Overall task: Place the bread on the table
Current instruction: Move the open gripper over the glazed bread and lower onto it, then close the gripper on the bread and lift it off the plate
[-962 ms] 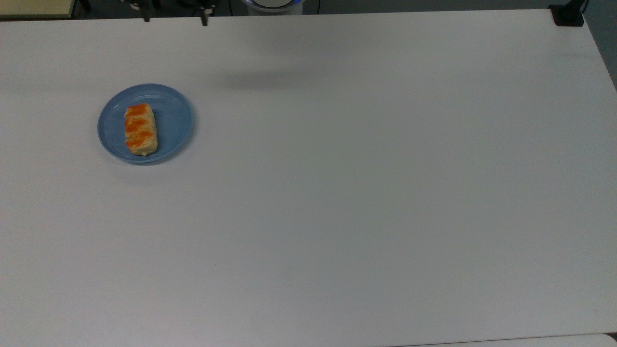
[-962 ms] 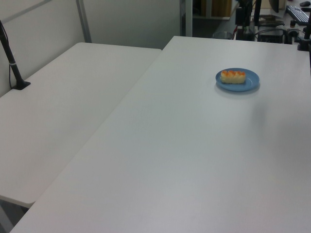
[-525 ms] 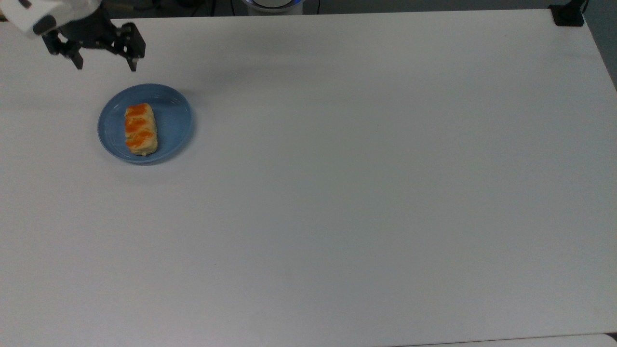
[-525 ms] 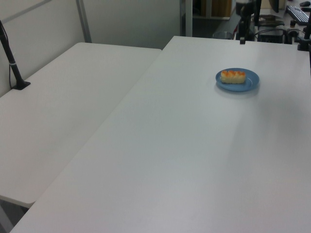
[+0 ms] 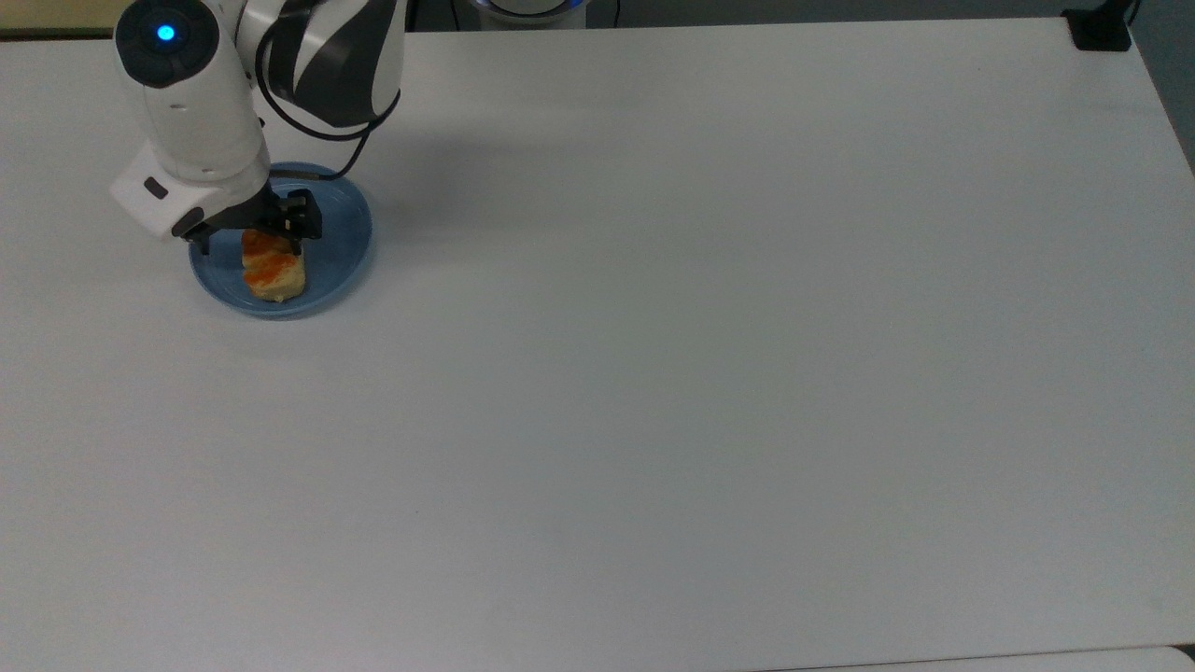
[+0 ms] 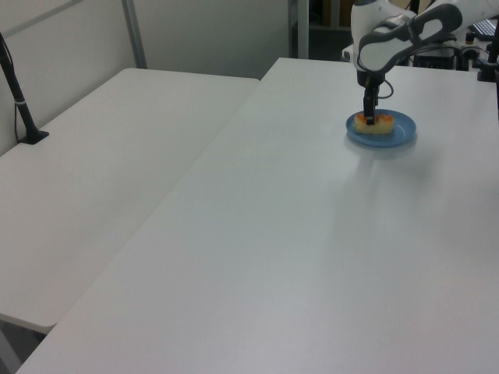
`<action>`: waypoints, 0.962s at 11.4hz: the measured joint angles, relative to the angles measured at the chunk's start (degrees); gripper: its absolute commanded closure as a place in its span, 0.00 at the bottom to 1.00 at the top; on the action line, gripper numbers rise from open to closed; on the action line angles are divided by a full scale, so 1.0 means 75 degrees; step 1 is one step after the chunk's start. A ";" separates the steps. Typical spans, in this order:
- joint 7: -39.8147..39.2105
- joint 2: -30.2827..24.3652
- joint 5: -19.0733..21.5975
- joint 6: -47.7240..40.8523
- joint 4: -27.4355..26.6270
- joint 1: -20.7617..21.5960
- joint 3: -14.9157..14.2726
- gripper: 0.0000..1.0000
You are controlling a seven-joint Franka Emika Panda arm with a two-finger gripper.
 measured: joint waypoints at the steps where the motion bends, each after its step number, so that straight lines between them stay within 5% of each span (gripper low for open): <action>1: -0.0003 0.0058 0.0000 0.0138 -0.0108 0.0000 0.0022 0.24; 2: -0.0004 0.0089 0.0000 0.0183 -0.0140 0.0002 0.0045 0.53; 3: -0.0004 0.0092 0.0000 0.0185 -0.0139 0.0008 0.0052 0.62; 8: -0.0004 -0.0124 0.0066 0.0162 0.0021 0.0018 0.0052 0.61; 11: -0.0145 -0.0167 0.0637 0.0023 0.0788 0.0009 0.0053 0.58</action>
